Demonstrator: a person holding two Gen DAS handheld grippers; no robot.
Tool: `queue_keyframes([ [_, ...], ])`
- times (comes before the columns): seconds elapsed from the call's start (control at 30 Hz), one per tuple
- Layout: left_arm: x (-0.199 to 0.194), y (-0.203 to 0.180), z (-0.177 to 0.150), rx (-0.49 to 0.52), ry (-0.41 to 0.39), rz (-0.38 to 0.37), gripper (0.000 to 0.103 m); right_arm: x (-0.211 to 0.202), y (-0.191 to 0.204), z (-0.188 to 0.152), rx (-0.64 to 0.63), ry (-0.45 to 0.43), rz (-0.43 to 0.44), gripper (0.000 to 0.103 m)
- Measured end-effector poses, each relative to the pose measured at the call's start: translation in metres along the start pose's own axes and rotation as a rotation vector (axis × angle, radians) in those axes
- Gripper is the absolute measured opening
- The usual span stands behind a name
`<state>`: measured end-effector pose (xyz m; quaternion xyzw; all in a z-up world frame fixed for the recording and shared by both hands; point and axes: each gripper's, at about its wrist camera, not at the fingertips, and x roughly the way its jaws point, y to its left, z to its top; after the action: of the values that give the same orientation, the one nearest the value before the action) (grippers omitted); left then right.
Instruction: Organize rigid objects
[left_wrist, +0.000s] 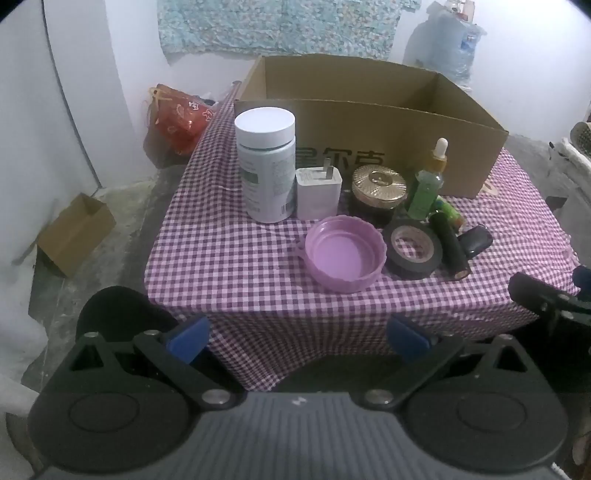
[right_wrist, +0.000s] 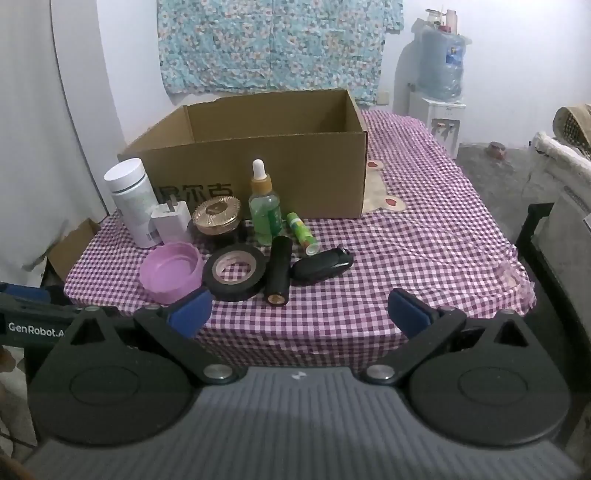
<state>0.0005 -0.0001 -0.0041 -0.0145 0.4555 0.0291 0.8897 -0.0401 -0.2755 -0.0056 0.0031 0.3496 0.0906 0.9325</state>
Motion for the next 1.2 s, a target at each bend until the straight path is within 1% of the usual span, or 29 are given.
queue_keyframes([
  [0.27,-0.0001,-0.001,0.0007,0.013,0.004,0.001,0.103,-0.0003,-0.0021,0.0028,0.028,0.012,0.026,0.102],
  [1.2,-0.0008,-0.0017,0.0032,0.022,-0.002,0.015,0.102,-0.0059,0.0037,0.0061,-0.013,-0.008,0.033,0.102],
])
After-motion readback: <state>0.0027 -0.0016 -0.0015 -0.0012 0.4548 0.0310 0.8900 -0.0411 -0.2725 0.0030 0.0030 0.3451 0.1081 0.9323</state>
